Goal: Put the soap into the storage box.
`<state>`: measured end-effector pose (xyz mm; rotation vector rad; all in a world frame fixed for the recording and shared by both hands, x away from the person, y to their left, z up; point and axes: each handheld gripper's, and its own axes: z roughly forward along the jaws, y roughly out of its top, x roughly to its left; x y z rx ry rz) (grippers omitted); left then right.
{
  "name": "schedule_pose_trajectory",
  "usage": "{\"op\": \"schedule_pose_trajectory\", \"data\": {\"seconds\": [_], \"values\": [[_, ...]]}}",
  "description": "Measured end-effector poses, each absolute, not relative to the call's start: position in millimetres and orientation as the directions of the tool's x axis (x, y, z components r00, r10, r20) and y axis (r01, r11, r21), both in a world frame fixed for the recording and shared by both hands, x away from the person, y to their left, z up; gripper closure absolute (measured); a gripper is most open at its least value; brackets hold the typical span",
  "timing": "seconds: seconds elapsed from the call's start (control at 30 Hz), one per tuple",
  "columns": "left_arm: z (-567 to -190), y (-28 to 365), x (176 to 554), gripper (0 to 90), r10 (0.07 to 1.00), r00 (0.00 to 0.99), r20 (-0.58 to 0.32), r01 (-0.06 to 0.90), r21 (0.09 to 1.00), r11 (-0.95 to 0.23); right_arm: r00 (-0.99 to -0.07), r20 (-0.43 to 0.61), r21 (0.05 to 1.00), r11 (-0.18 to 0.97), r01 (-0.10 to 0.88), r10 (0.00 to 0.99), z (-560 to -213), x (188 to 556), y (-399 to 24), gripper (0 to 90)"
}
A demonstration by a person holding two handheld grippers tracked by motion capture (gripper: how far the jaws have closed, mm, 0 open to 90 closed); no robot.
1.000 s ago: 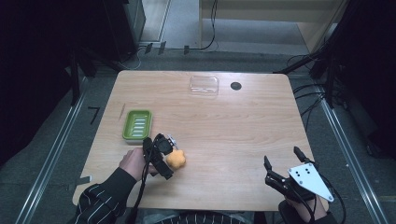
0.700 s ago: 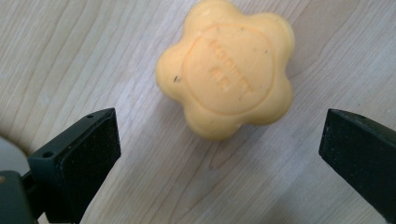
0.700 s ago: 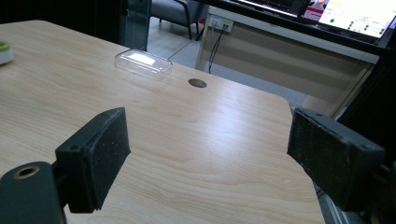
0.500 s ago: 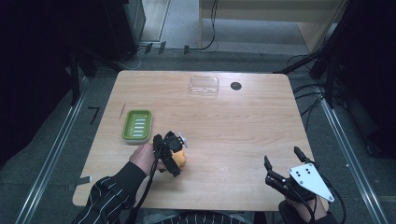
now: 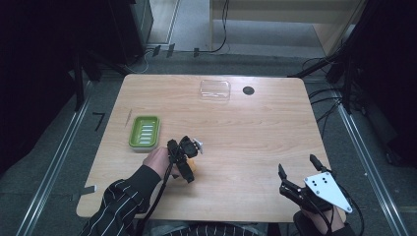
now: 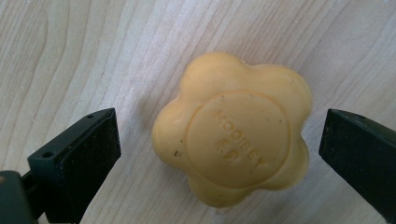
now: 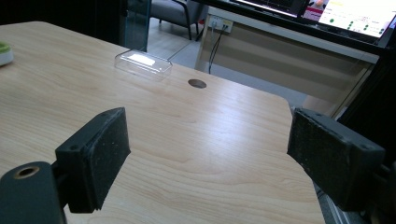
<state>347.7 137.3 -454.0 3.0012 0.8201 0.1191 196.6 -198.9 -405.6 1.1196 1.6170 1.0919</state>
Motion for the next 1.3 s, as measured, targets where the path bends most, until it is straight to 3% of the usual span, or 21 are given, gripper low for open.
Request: {"op": "schedule_pose_trajectory", "data": {"seconds": [0.17,0.37,1.17,1.3], "values": [[-454.5,138.4,348.3,0.7,0.506,0.860,0.070,0.504,0.048,-0.863,-0.224,-0.164,0.956,0.211,0.205,0.961,-405.6,196.5,-199.1,13.3],[-454.2,139.8,348.3,12.9,0.508,0.859,0.066,0.505,0.058,-0.861,-0.225,-0.166,0.956,0.213,0.204,0.960,-405.6,196.8,-199.2,13.3],[-458.4,141.8,349.8,18.1,0.500,0.864,0.048,0.499,0.040,-0.866,-0.227,-0.166,0.955,0.214,0.206,0.960,-405.6,196.7,-199.0,13.3],[-457.4,142.2,348.4,23.4,0.499,0.866,0.033,0.496,0.062,-0.866,-0.226,-0.165,0.955,0.213,0.206,0.960,-405.6,196.5,-198.9,13.3]]}}
